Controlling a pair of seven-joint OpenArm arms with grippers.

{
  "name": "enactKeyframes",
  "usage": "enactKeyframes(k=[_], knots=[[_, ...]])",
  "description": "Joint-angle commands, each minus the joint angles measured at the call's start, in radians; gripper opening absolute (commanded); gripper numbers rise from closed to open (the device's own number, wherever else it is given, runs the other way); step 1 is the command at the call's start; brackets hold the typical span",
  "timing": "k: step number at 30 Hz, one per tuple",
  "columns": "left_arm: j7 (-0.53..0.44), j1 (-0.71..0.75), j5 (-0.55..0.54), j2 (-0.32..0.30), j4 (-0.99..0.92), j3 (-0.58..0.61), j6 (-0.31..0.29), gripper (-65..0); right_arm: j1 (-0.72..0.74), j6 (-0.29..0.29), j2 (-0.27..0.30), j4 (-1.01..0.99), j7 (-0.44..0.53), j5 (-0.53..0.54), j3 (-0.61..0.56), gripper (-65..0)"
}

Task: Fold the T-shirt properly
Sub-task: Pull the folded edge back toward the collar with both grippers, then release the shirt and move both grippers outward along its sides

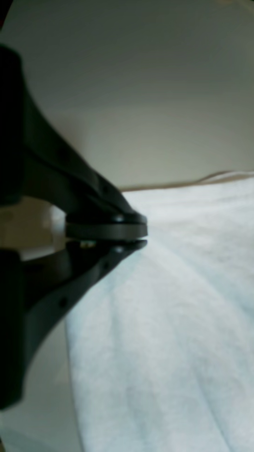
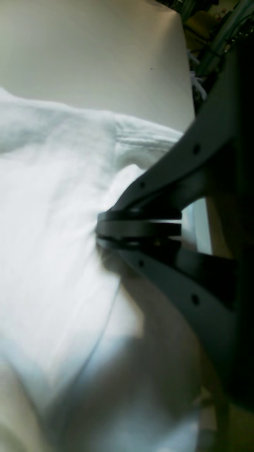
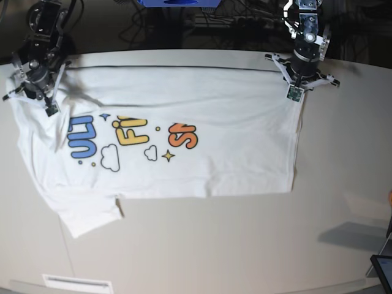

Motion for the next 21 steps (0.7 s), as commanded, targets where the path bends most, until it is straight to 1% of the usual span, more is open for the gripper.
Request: enactKeyframes(k=[1,4,11,16,21], knots=[[-0.004,0.012,0.01,-0.006,0.027,-0.006,0.005,-65.0,-0.024,0.037,-0.002,0.002,-0.058,-0.002,0.005,-64.7],[-0.004,0.038,0.01,-0.006,0.039,-0.007,0.005,-65.0,-0.031,0.037,-0.002,0.004,-0.058,-0.002,0.005,-64.7],[-0.003,0.041,0.01,-0.006,0.056,-0.009,0.005,-65.0,-0.01,0.037,-0.002,0.005,-0.058,-0.002,0.003,-64.7],[-0.003,0.051,0.012,0.016,0.128,-0.091,0.005,-65.0,0.021,0.037,0.001,0.005,-0.058,-0.002,0.003,-64.7],[-0.003,0.015,0.009,0.014,0.128,-0.147,0.004,-65.0,0.055,0.037,0.004,0.044,-0.058,-0.002,0.002,-64.6]])
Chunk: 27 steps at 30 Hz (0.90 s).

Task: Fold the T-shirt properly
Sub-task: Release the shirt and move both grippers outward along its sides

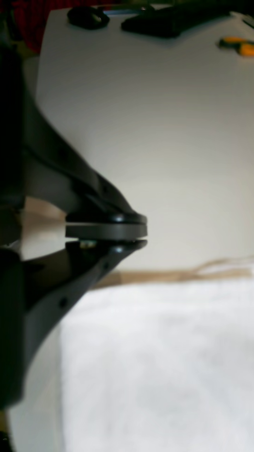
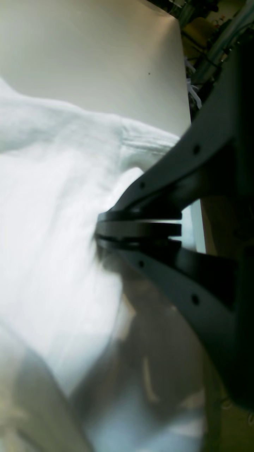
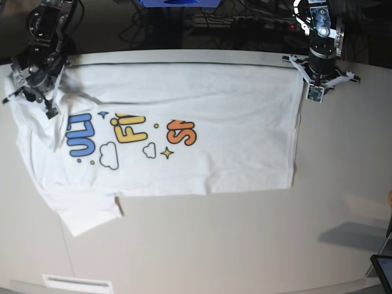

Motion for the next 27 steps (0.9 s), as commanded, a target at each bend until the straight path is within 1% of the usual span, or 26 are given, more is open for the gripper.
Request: enactKeyframes(k=[1,3,6,8,10,11,12,14,17,19,21,24,27], knots=[[-0.019,-0.009,-0.002,-0.006,0.02,-0.016,0.007,-65.0,0.011,-0.002,0.009,0.04,0.01,0.001,0.002,-64.6],[-0.011,-0.037,-0.001,-0.006,0.021,-0.022,0.007,-65.0,0.039,-0.002,0.009,0.072,0.007,-0.038,0.002,-64.4],[0.051,-0.092,-0.004,-0.008,0.023,-0.02,0.006,-65.0,0.105,0.007,0.004,0.095,-0.039,-0.165,-0.003,-64.3],[0.078,-0.123,-0.004,-0.009,0.023,-0.02,0.003,-65.0,0.137,0.009,0.004,0.1,-0.045,-0.22,-0.004,-64.3],[0.082,-0.161,-0.004,-0.011,0.023,-0.023,-0.026,-65.0,0.171,0.011,0.01,0.103,-0.044,-0.246,-0.006,-64.3],[0.091,-0.187,0.001,-0.011,0.021,-0.023,-0.049,-65.0,0.205,0.011,0.015,0.101,-0.042,-0.243,-0.006,-64.1],[0.114,-0.22,0.002,-0.011,0.021,-0.025,-0.071,-65.0,0.24,0.011,0.035,0.097,-0.036,-0.243,0.0,-64.1],[0.191,-0.309,-0.004,-0.011,0.015,-0.054,-0.114,-65.0,0.31,0.011,0.058,0.074,-0.018,-0.242,0.0,-64.0],[0.303,-0.431,-0.001,-0.017,0.0,-0.075,-0.16,-65.0,0.41,0.011,0.069,0.02,0.008,-0.242,0.002,-63.8],[0.348,-0.51,-0.004,-0.058,-0.019,-0.068,-0.229,-65.0,0.478,0.011,0.075,-0.051,0.036,-0.242,0.002,-61.8],[0.361,-0.566,-0.005,-0.086,-0.059,-0.066,-0.275,-65.0,0.547,0.011,0.076,-0.141,0.077,-0.236,0.002,-58.8],[0.358,-0.634,-0.002,-0.104,-0.141,-0.066,-0.289,-65.0,0.616,0.011,0.088,-0.29,0.124,-0.159,0.002,-54.7],[0.348,-0.668,-0.004,-0.135,-0.224,-0.066,-0.289,-65.0,0.685,0.011,0.147,-0.413,0.137,-0.004,0.003,-49.8]])
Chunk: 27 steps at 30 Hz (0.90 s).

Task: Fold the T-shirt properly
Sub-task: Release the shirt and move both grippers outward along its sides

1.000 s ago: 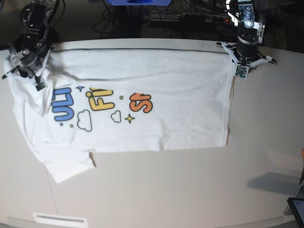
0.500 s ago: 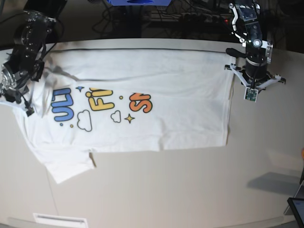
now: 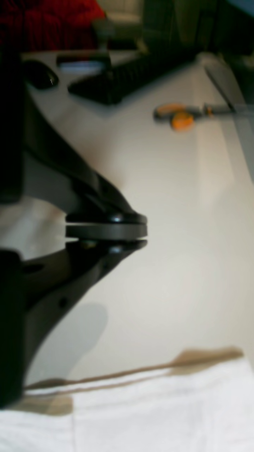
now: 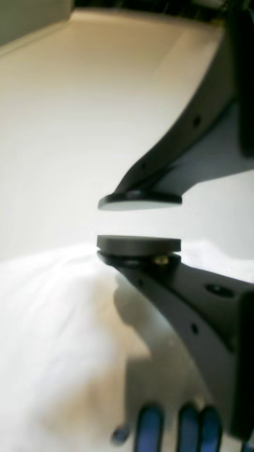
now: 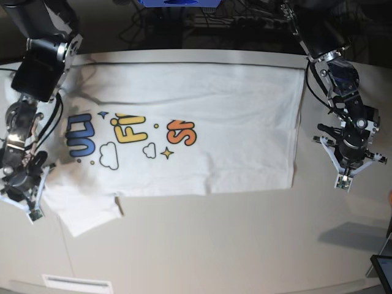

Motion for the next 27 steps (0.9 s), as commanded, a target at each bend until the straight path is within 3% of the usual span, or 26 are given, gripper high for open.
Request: enactKeyframes(k=[1,9,13,19,27], knots=[[-0.032,-0.015,0.01,-0.032,0.003,-0.005,0.01,-65.0,0.057,-0.014,0.047,-0.015,0.007,0.043,0.004,-47.4],[-0.127,0.024,0.017,-0.064,-0.066,-0.017,0.011,-65.0,0.225,-0.014,0.268,-0.371,-0.083,0.545,0.004,-21.0],[-0.127,0.018,0.016,-0.066,-0.089,-0.017,0.011,-65.0,0.293,-0.014,0.343,-0.573,-0.079,0.727,-0.002,-17.7],[-0.127,0.015,0.01,-0.066,-0.089,-0.017,0.011,-65.0,0.394,-0.014,0.378,-0.886,0.069,0.738,-0.057,-17.4],[-0.127,0.025,0.011,-0.066,-0.088,-0.017,0.011,-65.0,0.417,-0.014,0.363,-1.027,0.256,0.738,-0.206,-17.3]])
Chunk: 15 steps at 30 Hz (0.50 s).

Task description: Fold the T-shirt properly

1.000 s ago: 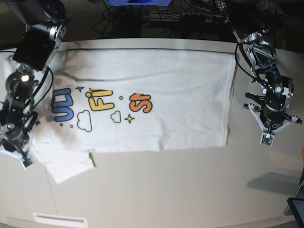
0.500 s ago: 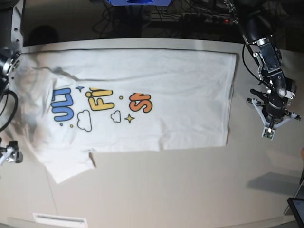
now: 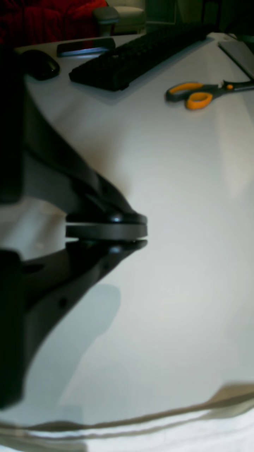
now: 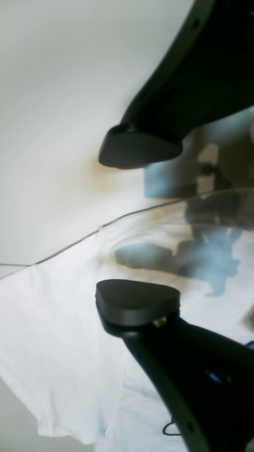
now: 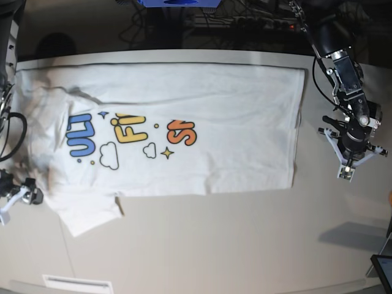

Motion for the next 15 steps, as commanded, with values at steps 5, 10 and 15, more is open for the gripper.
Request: enactKeyframes(k=[5,10,15], knots=[[-0.015,-0.012,0.003,-0.018,0.018,-0.003,0.011,-65.0,0.037,0.007,0.009,-0.03,0.091,0.015,-0.064,-17.3],[-0.015,-0.012,0.004,-0.018,0.018,-0.003,0.011,-65.0,0.028,0.007,-0.015,-0.055,0.115,0.015,-0.113,-17.3],[-0.015,-0.012,0.006,-0.018,0.018,-0.003,0.011,-65.0,0.017,0.007,-0.032,-0.057,0.115,0.015,-0.113,-17.6]])
